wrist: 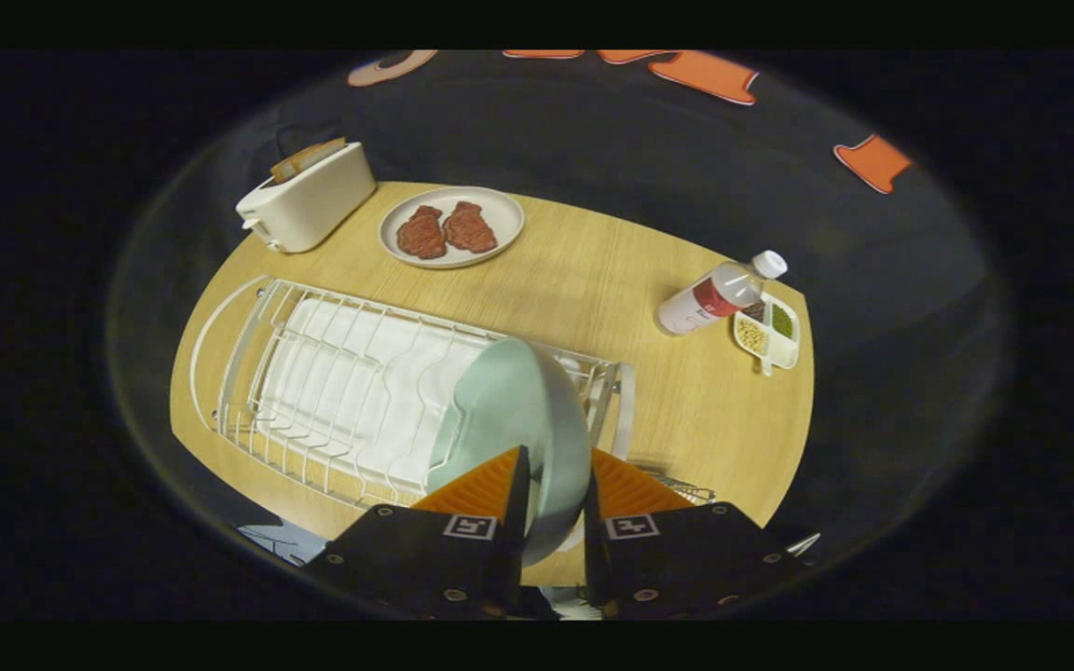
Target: Take the plate from the dish rack, then take the spoon from the basket and place it into the plate.
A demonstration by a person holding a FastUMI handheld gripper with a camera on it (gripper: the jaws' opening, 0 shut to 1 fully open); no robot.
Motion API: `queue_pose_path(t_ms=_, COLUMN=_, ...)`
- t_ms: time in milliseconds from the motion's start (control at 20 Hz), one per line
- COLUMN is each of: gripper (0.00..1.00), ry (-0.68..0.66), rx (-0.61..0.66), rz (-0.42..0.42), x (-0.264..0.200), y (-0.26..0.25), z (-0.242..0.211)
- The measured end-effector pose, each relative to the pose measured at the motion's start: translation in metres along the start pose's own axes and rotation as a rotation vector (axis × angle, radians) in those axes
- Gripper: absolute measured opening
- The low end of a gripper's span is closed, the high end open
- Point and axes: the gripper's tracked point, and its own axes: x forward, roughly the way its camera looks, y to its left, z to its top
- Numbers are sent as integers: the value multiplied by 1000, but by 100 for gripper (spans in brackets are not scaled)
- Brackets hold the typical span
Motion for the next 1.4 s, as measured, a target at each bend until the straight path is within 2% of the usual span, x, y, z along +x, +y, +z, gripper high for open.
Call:
queue_pose_path(t_ms=150, gripper=24, ry=-14, rx=21, rz=-15, x=-7, y=-1, z=1)
queue_pose_path(t_ms=350, gripper=24, ry=-48, rx=-9, rz=-92, x=-20, y=-14, z=9)
queue_pose_path(t_ms=650, gripper=21, ry=-120, rx=11, rz=-67, x=-51, y=-21, z=14)
queue_pose_path(t_ms=1000, gripper=21, ry=-185, rx=138, rz=108, x=-99, y=-29, z=-22)
queue_pose_path(t_ms=1200, gripper=20, ry=-206, rx=178, rz=164, x=-110, y=-40, z=-58)
queue_pose_path(t_ms=1400, gripper=20, ry=-211, rx=253, rz=330, x=-114, y=-27, z=-99)
